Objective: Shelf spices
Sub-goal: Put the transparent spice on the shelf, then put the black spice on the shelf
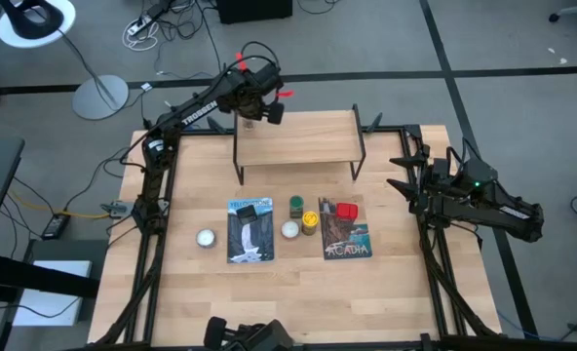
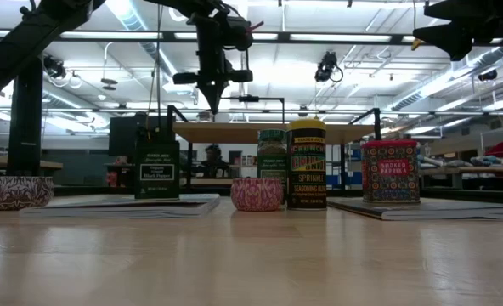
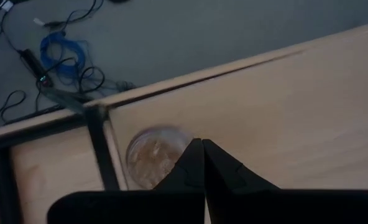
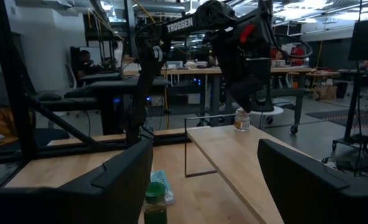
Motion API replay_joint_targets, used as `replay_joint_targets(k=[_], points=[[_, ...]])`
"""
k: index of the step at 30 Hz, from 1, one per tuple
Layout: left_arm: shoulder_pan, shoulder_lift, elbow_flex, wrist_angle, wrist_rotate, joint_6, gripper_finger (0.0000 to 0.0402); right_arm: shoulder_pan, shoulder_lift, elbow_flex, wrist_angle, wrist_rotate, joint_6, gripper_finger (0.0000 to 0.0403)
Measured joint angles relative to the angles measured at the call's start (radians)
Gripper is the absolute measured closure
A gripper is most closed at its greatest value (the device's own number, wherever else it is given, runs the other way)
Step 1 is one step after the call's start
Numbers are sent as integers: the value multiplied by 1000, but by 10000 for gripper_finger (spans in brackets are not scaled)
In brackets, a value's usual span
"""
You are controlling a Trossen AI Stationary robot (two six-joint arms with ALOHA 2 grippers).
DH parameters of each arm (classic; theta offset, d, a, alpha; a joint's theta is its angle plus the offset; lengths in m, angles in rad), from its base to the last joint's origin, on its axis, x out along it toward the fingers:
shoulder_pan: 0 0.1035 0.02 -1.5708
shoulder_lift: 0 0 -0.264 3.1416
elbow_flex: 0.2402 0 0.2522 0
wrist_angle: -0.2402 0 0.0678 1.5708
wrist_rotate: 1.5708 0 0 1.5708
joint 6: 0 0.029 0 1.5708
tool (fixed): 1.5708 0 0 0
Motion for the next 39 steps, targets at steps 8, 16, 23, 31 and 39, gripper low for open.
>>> replay_joint_targets(k=[8,16,23,31,39], points=[[-48,-1,29,114,31,77,391,0,0,0,0,0,0,110],[-178,-2,116,92,63,323,365,0,0,0,2,0,0,110],[-368,-2,77,-81,-1,452,322,0,0,0,4,0,0,110],[-597,-2,-118,-183,-142,337,262,0,0,0,49,0,0,110],[-813,-1,-285,84,-449,268,252,0,0,0,77,0,-1,110]])
